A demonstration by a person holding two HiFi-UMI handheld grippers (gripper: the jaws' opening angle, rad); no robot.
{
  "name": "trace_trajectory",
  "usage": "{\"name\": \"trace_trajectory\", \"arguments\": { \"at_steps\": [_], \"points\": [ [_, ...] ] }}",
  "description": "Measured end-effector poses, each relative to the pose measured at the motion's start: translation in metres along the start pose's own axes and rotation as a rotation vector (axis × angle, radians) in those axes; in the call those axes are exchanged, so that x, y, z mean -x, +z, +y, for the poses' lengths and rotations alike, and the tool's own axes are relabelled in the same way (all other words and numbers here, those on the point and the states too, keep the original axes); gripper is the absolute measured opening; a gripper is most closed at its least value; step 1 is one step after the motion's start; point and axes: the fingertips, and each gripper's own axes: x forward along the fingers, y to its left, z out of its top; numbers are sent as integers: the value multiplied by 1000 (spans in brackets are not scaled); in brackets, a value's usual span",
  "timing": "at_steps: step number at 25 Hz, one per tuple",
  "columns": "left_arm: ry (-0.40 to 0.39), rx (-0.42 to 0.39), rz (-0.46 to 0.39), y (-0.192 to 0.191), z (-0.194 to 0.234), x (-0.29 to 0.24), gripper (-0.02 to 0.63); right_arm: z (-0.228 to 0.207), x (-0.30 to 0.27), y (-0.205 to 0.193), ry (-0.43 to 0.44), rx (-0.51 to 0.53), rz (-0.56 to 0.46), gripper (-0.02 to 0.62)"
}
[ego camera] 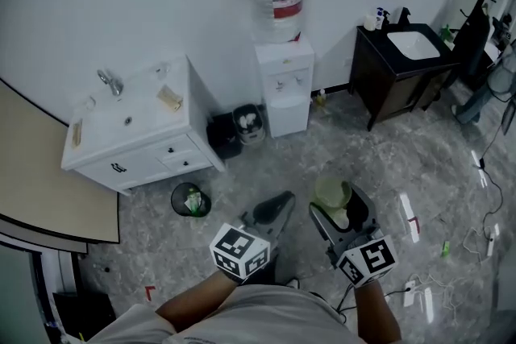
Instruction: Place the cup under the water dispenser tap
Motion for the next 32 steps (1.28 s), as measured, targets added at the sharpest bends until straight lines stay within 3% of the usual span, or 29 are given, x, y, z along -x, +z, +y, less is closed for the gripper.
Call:
{"name": "trace_trajectory", "arguments": {
  "at_steps": [9, 17, 25, 32],
  "points": [
    [-49, -11, 16, 47, 139, -77, 28, -64, -153, 14, -79, -16, -2, 321],
    [-60, -9, -4, 67, 219, -152, 28, -135, -243, 12, -128, -7, -8, 321],
    [-18, -2, -19, 71, 284, -255, 28, -231, -332, -16, -106, -23, 17, 321],
    [35, -9, -42, 76, 344, -354, 29, -339, -415, -73, -57, -13, 105, 321]
  ]
}}
